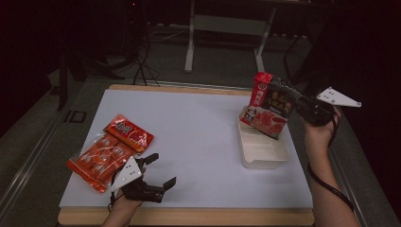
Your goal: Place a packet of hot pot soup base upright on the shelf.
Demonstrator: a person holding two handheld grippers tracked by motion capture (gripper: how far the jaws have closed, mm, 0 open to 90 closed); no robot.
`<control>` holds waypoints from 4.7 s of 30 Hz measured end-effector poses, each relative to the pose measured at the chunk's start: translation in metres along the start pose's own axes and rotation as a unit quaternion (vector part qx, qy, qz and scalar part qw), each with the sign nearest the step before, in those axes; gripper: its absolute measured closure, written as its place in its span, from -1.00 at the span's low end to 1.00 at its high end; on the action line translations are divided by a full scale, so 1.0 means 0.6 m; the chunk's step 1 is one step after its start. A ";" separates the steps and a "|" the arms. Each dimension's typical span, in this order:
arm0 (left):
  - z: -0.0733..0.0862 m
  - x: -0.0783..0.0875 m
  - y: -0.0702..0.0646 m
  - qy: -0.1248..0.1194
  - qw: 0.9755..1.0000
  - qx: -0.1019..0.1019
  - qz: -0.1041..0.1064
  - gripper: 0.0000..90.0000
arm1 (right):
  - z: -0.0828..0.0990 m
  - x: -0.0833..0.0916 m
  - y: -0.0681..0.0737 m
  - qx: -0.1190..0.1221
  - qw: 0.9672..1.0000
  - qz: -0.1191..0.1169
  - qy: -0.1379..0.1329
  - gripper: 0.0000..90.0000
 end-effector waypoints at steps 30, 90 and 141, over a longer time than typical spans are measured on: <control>0.001 0.004 0.001 -0.006 1.000 0.007 0.000 -0.97 | 0.031 -0.049 0.016 0.027 0.997 -0.069 0.029 0.71; 0.004 0.005 0.000 -0.006 1.000 0.010 0.005 -0.97 | 0.010 -0.024 0.054 -0.059 0.994 -0.079 0.045 -0.09; -0.039 0.093 0.051 0.058 0.997 -0.013 -0.058 -0.24 | 0.025 0.103 0.288 -0.053 0.972 -0.229 0.000 -0.70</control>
Point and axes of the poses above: each handheld gripper's, and its own axes: x roughly backward along the jaws, z roughly out of its underside, y roughly to its left, the point moved 8 cm from there along -x, roughly forward along the jaws, and after that the axes turned 8 degrees about z, right-handed, at the moved point
